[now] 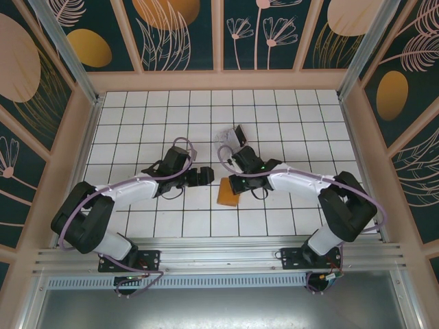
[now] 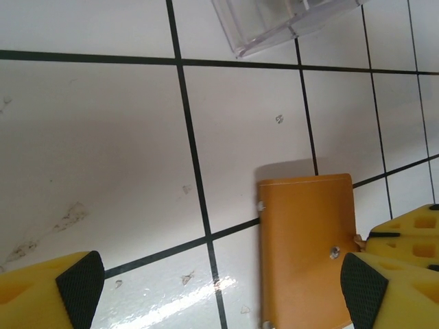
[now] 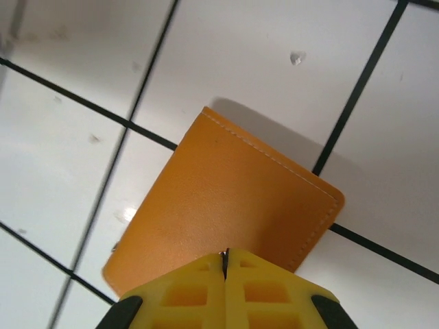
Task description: Put the credit cards into the card holder
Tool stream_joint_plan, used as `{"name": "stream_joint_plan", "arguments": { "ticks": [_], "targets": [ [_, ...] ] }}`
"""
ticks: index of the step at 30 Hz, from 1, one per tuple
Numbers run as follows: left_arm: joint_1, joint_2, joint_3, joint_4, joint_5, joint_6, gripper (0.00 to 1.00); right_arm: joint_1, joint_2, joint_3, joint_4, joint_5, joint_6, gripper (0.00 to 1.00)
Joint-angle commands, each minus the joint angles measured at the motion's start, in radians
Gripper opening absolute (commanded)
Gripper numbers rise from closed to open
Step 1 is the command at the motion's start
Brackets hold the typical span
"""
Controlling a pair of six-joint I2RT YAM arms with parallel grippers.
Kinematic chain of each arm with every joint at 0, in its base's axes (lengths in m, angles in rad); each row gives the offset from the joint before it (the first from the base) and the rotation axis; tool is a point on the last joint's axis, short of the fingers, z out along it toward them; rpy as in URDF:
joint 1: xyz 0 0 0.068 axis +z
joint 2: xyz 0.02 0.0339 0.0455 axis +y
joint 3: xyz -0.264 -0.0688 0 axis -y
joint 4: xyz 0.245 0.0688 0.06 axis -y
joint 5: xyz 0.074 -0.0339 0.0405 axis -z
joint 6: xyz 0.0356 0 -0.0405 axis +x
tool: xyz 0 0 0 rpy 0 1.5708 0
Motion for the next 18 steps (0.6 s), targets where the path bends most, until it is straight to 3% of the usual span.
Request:
{"name": "stream_joint_plan", "arguments": {
  "ticks": [1, 8, 18],
  "targets": [
    [-0.004, -0.046, -0.015, 0.05, 0.0, -0.023, 0.91, -0.045, -0.074, -0.046, 0.111, -0.131, 0.091, 0.0],
    [-0.004, -0.093, -0.034, 0.093, 0.038, 0.005, 0.9, -0.132, -0.193, -0.147, 0.284, -0.309, 0.215, 0.0],
    [-0.026, -0.062, -0.059, 0.165, 0.1, -0.016, 0.81, -0.141, -0.198, -0.163, 0.385, -0.371, 0.291, 0.0]
  ]
}}
